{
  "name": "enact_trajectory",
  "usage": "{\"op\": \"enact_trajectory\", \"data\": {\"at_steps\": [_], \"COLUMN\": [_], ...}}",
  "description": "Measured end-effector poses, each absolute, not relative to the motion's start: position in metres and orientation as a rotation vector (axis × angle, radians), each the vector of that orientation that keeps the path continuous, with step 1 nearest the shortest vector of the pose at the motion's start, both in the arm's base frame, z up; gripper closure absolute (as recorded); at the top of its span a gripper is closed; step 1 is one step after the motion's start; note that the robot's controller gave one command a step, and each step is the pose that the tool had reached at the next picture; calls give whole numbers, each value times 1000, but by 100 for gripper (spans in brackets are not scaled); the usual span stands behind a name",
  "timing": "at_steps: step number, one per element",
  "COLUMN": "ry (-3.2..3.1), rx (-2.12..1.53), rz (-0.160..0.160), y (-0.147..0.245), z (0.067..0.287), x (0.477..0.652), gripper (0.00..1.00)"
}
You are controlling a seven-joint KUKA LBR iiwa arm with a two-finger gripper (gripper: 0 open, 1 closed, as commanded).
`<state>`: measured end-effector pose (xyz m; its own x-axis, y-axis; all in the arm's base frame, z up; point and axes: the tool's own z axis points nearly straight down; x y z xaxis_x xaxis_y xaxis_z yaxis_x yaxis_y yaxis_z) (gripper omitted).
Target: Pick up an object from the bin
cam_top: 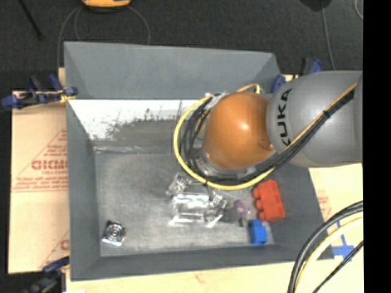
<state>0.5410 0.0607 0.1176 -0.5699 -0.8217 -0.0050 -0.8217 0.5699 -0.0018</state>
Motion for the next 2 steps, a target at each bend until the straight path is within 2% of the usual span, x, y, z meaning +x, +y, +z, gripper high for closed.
{"op": "enact_trajectory", "data": {"at_steps": [1, 2], "ry": [2546, 2620], "rx": [-1798, -1709], "rz": [-8, 5], "y": [51, 49], "z": [95, 77], "x": [534, 546], "gripper": [0, 0]}}
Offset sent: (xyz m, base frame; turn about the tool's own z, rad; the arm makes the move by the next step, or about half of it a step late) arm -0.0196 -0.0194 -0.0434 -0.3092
